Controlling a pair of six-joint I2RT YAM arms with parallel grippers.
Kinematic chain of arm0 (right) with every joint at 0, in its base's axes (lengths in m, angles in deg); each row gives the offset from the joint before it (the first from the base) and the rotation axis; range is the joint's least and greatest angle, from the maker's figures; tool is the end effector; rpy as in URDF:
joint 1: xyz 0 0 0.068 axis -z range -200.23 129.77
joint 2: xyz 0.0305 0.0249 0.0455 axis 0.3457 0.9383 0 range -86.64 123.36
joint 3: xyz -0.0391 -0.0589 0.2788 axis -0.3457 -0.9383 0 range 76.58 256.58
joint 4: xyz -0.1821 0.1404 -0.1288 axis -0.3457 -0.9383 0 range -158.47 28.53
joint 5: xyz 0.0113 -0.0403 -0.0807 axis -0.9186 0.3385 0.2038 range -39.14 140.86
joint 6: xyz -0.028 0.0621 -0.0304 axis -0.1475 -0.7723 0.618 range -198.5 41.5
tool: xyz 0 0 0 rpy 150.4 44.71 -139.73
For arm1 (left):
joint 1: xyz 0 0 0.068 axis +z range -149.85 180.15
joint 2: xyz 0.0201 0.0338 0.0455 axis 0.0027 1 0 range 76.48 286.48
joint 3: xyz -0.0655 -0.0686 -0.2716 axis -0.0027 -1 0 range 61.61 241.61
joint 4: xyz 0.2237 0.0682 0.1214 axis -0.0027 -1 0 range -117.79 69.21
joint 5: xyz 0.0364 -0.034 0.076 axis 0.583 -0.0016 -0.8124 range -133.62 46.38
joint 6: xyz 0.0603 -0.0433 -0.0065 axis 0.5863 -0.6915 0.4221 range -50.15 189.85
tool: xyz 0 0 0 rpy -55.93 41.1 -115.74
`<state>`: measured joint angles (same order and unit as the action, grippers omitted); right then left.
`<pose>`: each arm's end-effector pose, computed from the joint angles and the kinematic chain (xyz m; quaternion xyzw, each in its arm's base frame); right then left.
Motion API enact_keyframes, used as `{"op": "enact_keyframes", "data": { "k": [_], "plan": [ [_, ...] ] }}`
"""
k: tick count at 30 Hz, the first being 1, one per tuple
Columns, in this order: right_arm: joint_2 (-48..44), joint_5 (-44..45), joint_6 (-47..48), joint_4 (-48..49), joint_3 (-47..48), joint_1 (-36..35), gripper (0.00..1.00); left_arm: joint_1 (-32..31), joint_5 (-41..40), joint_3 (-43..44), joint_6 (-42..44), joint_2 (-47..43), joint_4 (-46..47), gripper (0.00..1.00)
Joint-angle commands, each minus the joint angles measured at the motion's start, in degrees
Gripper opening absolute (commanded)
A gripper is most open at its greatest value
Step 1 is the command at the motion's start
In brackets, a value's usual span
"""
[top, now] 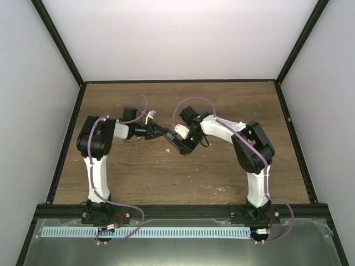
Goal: Load the batteries into the remote control
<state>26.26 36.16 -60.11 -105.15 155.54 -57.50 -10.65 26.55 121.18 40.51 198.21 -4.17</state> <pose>0.3055 0.2526 0.1510 -0.4726 0.8655 0.1430 0.0846 0.3839 -0.1332 0.0926 0.0926 0.7826 -0.6061 0.1082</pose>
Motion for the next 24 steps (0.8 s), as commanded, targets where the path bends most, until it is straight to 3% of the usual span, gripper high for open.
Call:
{"op": "enact_keyframes", "data": {
  "k": [1,14,24],
  "plan": [
    [0.4,0.1,-0.2,0.1,2.5,-0.9,0.44,-0.3,-3.5,0.6,2.7,0.8,0.5,0.0],
    [-1.3,2.6,-0.1,1.4,4.5,-0.1,0.46,-0.3,-3.5,0.5,2.7,0.9,0.4,0.0],
    [-1.6,3.5,-0.1,1.9,3.6,0.9,0.34,-0.3,-3.2,0.5,3.2,0.7,-0.1,0.0]
  ]
}}
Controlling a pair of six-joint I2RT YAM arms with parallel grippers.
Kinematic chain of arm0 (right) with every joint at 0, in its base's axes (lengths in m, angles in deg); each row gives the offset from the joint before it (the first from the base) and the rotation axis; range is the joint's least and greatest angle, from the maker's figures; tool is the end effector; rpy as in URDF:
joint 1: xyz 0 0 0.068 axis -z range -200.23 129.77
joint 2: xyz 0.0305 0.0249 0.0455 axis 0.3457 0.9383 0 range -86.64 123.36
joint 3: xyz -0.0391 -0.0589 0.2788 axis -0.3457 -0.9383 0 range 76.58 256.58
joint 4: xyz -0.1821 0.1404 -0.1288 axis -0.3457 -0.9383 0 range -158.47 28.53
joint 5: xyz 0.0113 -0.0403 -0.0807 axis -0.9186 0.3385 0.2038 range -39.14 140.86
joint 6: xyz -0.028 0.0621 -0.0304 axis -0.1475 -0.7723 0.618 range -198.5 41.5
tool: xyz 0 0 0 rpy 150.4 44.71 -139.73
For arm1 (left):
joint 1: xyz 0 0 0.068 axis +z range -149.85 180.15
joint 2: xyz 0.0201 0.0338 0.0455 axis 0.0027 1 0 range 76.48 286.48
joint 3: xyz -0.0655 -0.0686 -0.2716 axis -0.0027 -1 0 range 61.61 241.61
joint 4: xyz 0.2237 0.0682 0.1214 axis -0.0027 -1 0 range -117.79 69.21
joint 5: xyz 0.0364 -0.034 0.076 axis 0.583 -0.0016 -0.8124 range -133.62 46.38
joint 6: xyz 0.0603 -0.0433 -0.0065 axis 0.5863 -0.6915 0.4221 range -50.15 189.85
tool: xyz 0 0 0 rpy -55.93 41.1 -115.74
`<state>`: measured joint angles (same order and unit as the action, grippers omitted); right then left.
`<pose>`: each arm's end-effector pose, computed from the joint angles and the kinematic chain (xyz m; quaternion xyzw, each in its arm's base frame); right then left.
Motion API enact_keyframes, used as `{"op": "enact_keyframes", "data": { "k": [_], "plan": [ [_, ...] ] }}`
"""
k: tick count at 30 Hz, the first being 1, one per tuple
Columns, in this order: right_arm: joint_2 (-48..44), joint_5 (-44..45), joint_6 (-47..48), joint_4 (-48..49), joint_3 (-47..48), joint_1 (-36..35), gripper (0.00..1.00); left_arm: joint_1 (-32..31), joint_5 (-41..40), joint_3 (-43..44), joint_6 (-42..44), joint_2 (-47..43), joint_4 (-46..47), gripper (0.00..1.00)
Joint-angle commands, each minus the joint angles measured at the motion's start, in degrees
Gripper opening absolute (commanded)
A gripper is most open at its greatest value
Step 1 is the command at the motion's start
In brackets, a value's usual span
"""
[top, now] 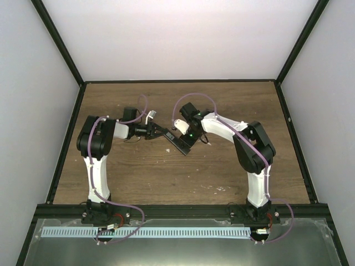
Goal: Load the batteries into the remote control
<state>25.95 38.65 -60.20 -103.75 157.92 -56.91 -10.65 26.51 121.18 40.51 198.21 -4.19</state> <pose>0.3193 0.2544 0.1647 -0.4678 0.8659 0.1267 0.1237 0.3839 -0.1332 0.0925 0.0924 0.7828 -0.6058 0.1082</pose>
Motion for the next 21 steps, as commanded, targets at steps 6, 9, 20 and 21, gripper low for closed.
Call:
{"op": "enact_keyframes", "data": {
  "k": [6,9,20,21],
  "plan": [
    [0.8,3.9,-0.9,1.1,2.5,0.5,0.3,-0.3,-2.9,0.7,3.7,0.8,-0.5,0.0],
    [1.9,3.8,-1.3,1.0,3.8,0.7,0.28,-0.2,-2.9,0.6,3.8,0.7,-0.6,0.0],
    [3.5,3.9,-1.2,1.5,3.5,1.0,0.27,-0.2,-2.7,0.3,4.0,0.5,-0.6,0.0],
    [3.6,3.9,-1.2,1.6,3.5,1.0,0.26,-0.2,-2.7,0.3,4.0,0.5,-0.6,0.0]
  ]
}}
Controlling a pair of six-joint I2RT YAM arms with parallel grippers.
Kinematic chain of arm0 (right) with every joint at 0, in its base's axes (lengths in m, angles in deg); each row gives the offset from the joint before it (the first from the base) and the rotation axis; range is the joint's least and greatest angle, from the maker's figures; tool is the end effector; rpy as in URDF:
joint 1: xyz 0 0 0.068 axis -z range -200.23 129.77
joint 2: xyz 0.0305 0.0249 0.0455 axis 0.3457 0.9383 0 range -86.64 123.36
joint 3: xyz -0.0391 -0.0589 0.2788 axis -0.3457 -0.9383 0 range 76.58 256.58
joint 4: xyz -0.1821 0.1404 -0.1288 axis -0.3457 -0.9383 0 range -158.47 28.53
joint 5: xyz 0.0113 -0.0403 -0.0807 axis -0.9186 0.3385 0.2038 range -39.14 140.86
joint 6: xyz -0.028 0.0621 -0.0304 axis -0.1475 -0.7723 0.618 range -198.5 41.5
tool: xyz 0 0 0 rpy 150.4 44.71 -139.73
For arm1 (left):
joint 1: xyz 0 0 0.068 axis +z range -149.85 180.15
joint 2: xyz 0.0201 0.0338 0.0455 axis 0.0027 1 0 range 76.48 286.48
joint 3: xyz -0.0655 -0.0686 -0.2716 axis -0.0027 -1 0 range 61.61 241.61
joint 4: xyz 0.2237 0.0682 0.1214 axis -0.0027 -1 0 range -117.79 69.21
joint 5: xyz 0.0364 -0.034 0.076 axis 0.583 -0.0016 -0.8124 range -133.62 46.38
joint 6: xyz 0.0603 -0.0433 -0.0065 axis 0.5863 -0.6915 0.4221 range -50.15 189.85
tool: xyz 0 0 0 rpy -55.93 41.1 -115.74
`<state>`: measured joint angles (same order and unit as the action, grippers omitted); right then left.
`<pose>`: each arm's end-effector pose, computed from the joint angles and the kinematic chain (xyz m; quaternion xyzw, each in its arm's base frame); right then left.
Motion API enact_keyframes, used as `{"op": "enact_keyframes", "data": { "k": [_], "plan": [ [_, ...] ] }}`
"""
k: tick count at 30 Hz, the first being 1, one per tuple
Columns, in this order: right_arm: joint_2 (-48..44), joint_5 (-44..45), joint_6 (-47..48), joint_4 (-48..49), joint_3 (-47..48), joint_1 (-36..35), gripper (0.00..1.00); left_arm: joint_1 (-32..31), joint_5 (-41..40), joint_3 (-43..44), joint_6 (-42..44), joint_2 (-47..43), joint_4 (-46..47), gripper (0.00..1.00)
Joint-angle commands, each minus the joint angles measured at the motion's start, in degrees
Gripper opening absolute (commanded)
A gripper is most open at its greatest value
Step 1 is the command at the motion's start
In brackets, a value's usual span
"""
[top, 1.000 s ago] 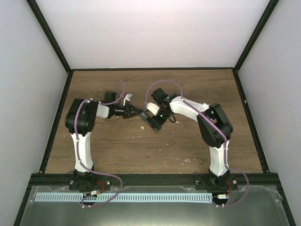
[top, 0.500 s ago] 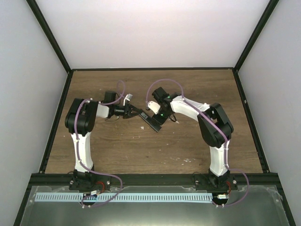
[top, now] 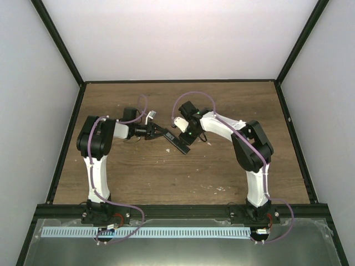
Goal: Load the batteries into the remote control
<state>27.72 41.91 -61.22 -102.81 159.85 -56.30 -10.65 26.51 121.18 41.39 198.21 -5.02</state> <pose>0.3328 0.2545 0.1620 -0.4530 0.8750 0.1010 0.1376 0.3829 -0.1330 0.0915 0.0942 0.7837 -0.6046 0.1071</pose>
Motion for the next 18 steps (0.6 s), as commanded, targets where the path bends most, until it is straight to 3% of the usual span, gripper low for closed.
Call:
{"op": "enact_keyframes", "data": {
  "k": [1,18],
  "plan": [
    [2.0,0.6,-0.2,0.7,1.7,0.4,0.27,-0.3,-2.7,0.3,3.1,0.5,0.3,0.0],
    [4.0,-1.2,-2.4,1.3,3.3,0.4,0.24,-0.3,-2.9,0.4,2.2,0.7,0.9,0.0]
  ]
}}
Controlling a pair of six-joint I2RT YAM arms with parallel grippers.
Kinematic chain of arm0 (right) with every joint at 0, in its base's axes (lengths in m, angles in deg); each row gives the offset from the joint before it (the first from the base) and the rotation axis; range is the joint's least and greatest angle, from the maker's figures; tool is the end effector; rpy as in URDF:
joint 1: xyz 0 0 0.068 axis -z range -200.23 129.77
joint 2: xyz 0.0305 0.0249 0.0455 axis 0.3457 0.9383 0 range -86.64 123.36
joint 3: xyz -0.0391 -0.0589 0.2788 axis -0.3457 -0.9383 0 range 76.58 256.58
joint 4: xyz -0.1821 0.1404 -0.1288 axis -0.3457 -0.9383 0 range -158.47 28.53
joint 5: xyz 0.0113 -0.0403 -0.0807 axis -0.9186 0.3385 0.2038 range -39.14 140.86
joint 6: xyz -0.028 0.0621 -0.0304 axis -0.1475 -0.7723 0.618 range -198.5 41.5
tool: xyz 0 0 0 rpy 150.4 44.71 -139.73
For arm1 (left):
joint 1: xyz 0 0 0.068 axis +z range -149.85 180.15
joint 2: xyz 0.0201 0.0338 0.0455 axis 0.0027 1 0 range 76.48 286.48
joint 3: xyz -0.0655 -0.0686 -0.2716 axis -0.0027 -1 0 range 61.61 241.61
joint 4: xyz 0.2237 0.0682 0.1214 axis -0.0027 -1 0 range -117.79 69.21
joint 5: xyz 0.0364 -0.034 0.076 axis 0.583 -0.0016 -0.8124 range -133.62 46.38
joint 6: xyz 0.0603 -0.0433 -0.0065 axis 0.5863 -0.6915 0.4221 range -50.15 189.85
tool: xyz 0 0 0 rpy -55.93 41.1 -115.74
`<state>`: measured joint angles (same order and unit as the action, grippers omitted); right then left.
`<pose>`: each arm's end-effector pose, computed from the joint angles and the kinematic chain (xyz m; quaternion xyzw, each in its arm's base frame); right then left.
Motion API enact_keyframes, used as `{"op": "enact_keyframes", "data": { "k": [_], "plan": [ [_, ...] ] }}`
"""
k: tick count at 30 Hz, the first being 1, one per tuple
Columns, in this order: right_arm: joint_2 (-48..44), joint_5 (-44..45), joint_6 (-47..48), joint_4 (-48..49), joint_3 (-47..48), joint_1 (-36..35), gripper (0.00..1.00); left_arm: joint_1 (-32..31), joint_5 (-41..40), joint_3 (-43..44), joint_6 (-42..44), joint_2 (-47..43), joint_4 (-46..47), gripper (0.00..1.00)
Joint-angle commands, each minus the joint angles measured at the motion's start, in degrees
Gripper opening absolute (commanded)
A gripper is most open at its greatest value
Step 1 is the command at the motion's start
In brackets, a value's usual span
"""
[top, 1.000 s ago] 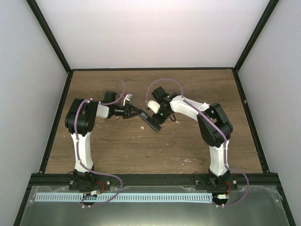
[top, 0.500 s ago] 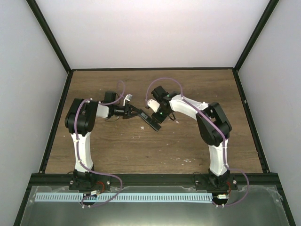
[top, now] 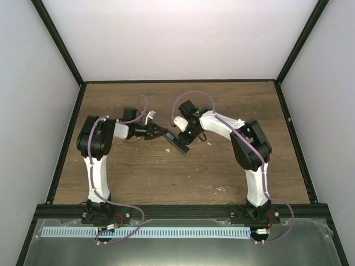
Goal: Load the batteries into the remote control
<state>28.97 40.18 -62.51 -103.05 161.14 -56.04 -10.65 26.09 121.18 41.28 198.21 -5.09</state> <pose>0.3369 0.2575 0.1598 -0.4426 0.8792 0.1165 0.1322 0.3832 -0.1329 0.0912 0.0917 0.7856 -0.6023 0.1078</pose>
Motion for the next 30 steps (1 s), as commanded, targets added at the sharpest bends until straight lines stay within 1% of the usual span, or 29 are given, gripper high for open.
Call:
{"op": "enact_keyframes", "data": {
  "k": [1,8,16,19,24,30],
  "plan": [
    [2.9,0.4,-1.3,1.5,2.3,0.1,0.23,-0.3,-2.5,0.4,2.3,0.8,1.0,0.0],
    [4.5,1.3,-2.6,1.6,3.3,0.1,0.21,-0.5,-2.6,0.5,2.0,0.8,1.3,0.0],
    [4.6,0.3,-3.8,2.6,4.2,0.2,0.19,-0.8,-2.4,0.9,1.8,1.3,1.3,0.0],
    [2.7,-0.3,-4.5,3.3,4.2,0.7,0.17,-0.8,-2.3,0.9,1.7,1.4,1.3,0.0],
    [-2.2,-3.1,-5.6,3.8,3.1,2.3,0.17,-0.7,-2.3,1.0,1.8,1.4,1.3,0.0],
    [-6.0,-5.8,-8.2,3.5,-0.7,3.3,0.2,-0.7,-2.4,1.2,2.2,1.3,0.6,0.0]
  ]
}}
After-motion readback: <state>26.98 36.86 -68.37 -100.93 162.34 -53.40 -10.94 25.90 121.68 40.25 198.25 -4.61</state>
